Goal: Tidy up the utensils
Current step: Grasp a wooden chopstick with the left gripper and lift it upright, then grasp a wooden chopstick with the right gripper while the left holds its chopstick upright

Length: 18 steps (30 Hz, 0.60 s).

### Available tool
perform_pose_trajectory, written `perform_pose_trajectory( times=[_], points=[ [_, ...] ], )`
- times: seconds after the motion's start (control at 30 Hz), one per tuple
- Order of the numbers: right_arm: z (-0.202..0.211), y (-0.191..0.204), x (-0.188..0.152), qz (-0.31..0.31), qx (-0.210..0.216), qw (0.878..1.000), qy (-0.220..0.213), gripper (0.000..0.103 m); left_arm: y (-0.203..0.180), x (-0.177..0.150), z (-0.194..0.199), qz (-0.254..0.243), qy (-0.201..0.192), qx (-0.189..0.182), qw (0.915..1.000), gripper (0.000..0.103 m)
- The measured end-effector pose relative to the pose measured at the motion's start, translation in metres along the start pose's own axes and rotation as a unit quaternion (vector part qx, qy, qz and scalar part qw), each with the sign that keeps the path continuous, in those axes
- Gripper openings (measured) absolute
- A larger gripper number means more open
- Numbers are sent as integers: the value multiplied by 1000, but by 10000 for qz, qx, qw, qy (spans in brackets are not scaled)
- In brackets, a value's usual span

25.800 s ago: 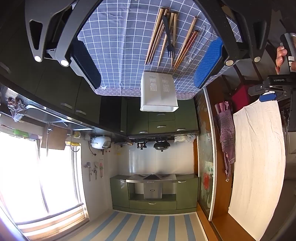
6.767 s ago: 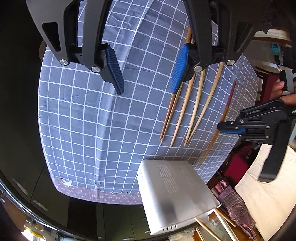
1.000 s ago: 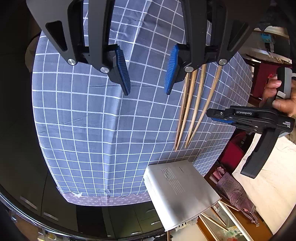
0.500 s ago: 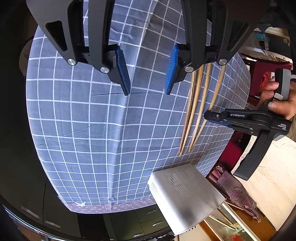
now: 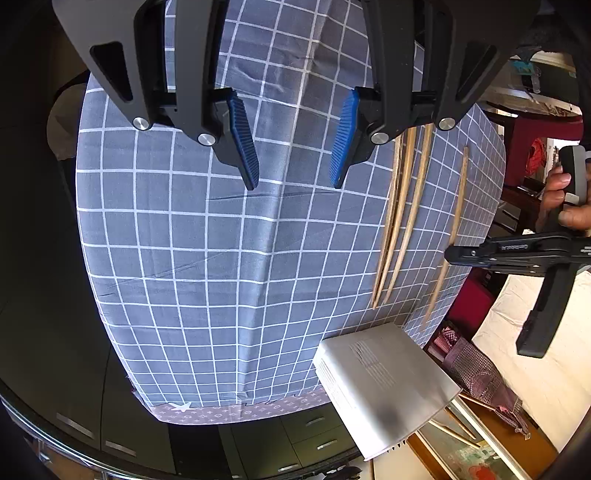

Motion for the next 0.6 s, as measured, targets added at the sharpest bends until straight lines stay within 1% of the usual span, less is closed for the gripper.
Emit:
perform_pose_trajectory(
  times=[0.07, 0.17, 0.33, 0.43, 0.5, 0.53, 0.6],
  points=[
    [-2, 5, 3, 48, -9, 10000, 46, 40, 1, -2, 16, -30, -193, -92, 9998, 7],
    [-7, 18, 8, 181, -26, 9997, 164, 40, 4, -8, 42, -122, -590, -94, 9981, 7],
    [-20, 51, 21, 524, -36, 9975, 472, 40, 11, -15, 72, -250, -1069, -182, 9938, 7],
    [-31, 73, 33, 748, -75, 9949, 672, 40, 11, -19, 78, -336, -1198, -185, 9921, 7],
    [-39, 82, 41, 819, -180, 9936, 758, 35, 12, -23, 80, -361, -1258, -222, 9911, 7],
    [-44, 86, 46, 878, -257, 9924, 827, 31, 13, -24, 81, -367, -1286, -234, 9907, 7],
    [-55, 94, 51, 962, -398, 9897, 984, 30, 15, -26, 82, -351, -1313, -334, 9902, 7]
  ],
)
Point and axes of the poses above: each gripper's, at about its wrist camera, not at the fingertips, and z roughly against the way its jaws point, y to its left, x to its top, the point moved 9 cm from there along -z, roughly the way its jaws point, and after that the axes turned 7 degrees about y, right-handed, at the moved point
